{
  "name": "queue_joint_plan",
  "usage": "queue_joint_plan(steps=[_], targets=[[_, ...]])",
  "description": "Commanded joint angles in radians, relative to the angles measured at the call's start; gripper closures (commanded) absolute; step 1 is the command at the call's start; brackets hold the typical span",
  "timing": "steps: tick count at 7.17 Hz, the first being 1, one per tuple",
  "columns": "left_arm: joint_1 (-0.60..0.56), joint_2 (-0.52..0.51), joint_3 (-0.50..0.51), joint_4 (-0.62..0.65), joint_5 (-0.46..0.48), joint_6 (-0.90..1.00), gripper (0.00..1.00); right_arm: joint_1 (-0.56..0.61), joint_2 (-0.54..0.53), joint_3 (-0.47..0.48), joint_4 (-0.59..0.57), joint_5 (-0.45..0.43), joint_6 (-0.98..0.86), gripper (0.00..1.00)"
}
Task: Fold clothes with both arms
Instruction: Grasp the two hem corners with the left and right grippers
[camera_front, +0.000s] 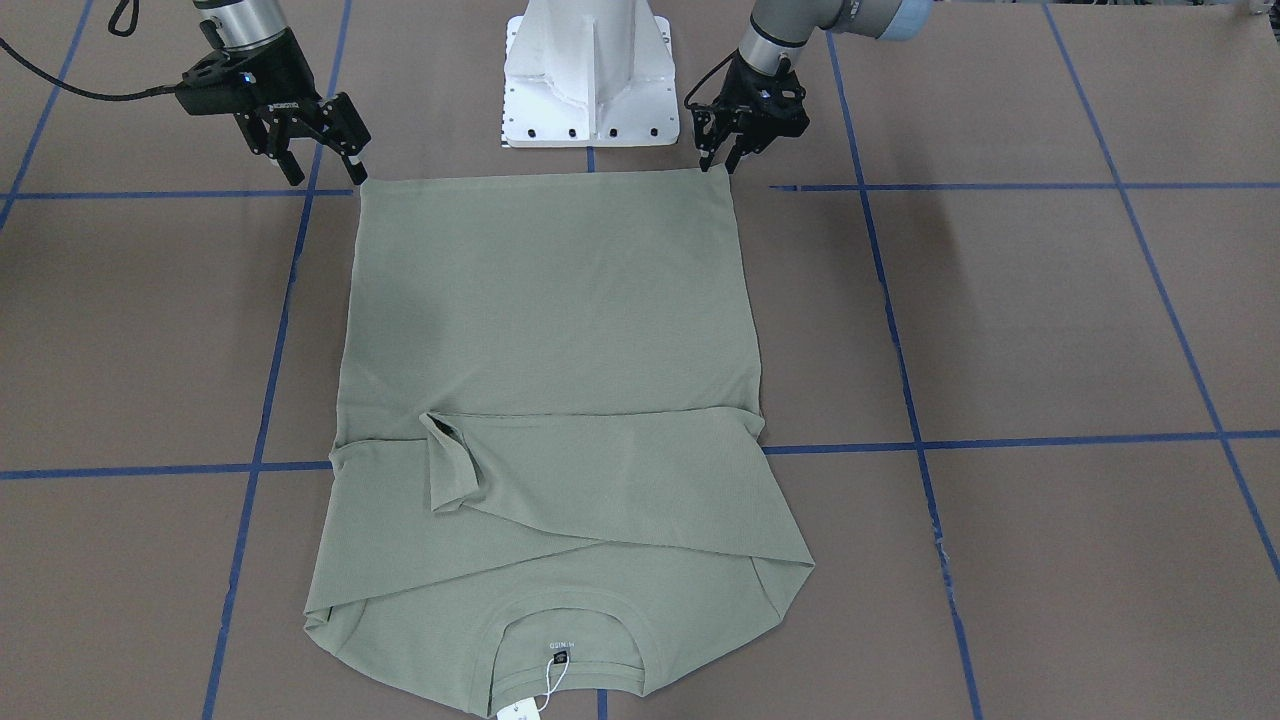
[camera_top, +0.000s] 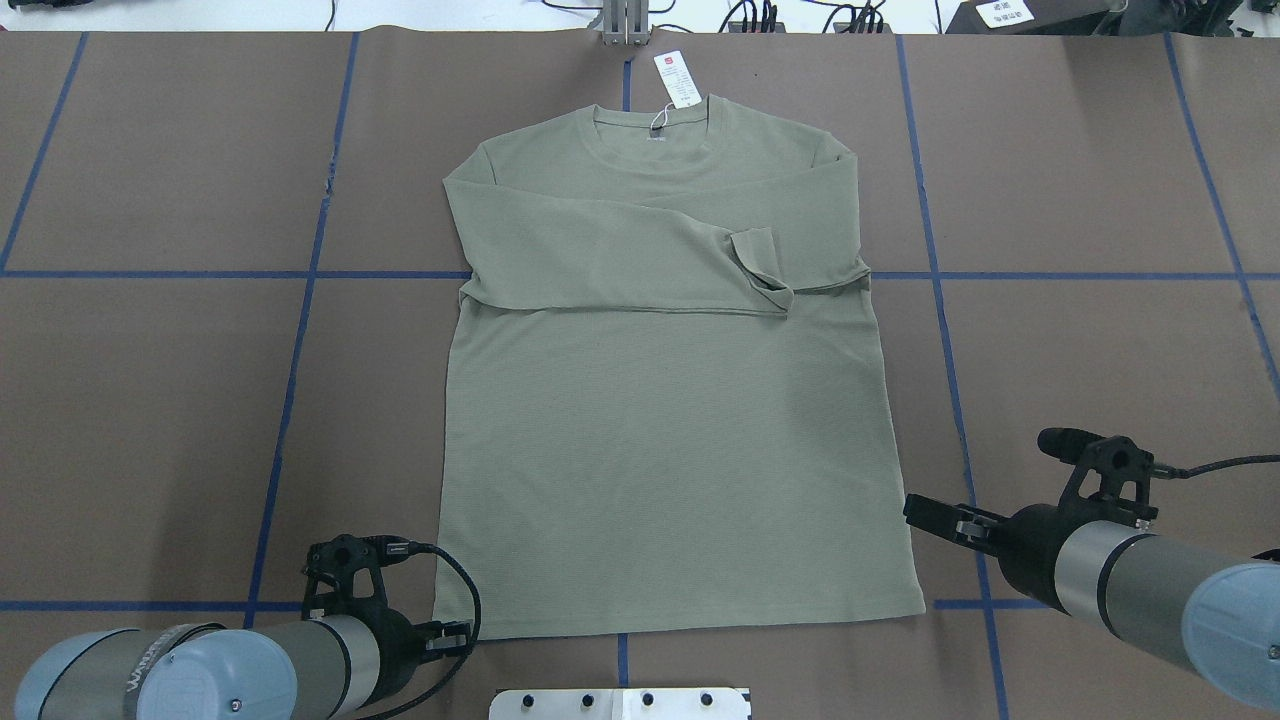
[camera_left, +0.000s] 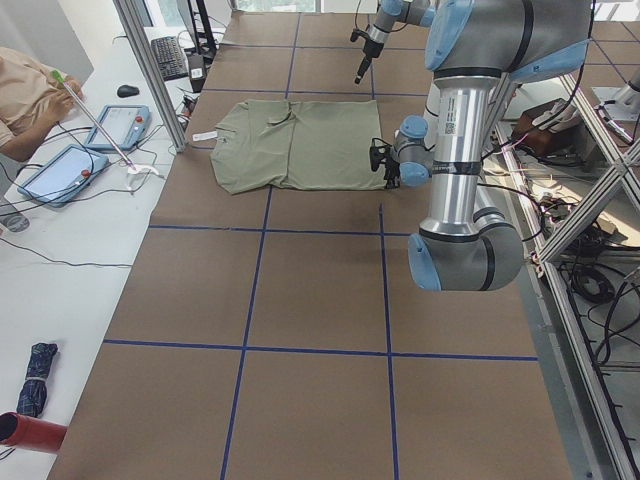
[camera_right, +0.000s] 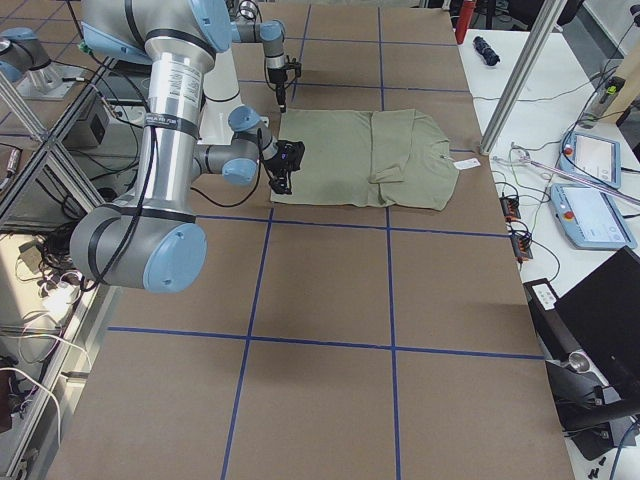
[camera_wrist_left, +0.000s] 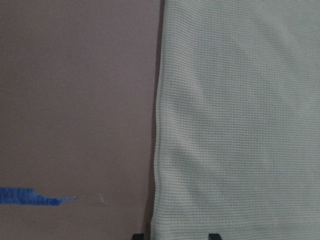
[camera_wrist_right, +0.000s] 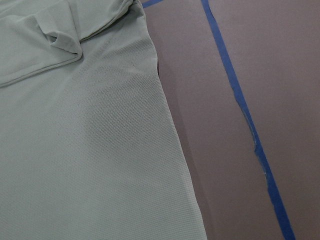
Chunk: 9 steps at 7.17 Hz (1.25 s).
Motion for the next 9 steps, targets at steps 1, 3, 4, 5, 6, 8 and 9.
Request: queue_joint_plan(steps=[1, 3, 4, 5, 6, 8, 9], targets=[[-0.003, -0.001, 0.001, 0.0, 0.003, -0.001, 1.0, -0.002, 0.0, -0.002, 0.0, 0.0, 0.0, 0.01], [-0.013, 0.0, -0.007, 0.002, 0.005, 0.0, 1.0, -0.008, -0.001, -0.016, -0.002, -0.017, 0.018, 0.02], [-0.03, 0.002, -0.013, 0.002, 0.005, 0.002, 1.0, -0.014, -0.006, -0.025, -0.014, -0.027, 0.069, 0.02], [-0.044, 0.002, -0.027, 0.002, 0.006, 0.003, 1.0, -0.024, -0.009, -0.027, -0.024, -0.035, 0.11, 0.02], [-0.059, 0.005, -0.048, 0.002, 0.006, 0.003, 1.0, -0.07, -0.005, -0.029, -0.072, -0.084, 0.208, 0.02], [-0.076, 0.01, -0.088, 0.002, 0.006, 0.003, 1.0, -0.135, 0.052, -0.111, -0.072, -0.161, 0.287, 0.02], [-0.078, 0.01, -0.093, 0.002, 0.008, 0.003, 1.0, -0.158, 0.108, -0.145, -0.072, -0.185, 0.287, 0.07]])
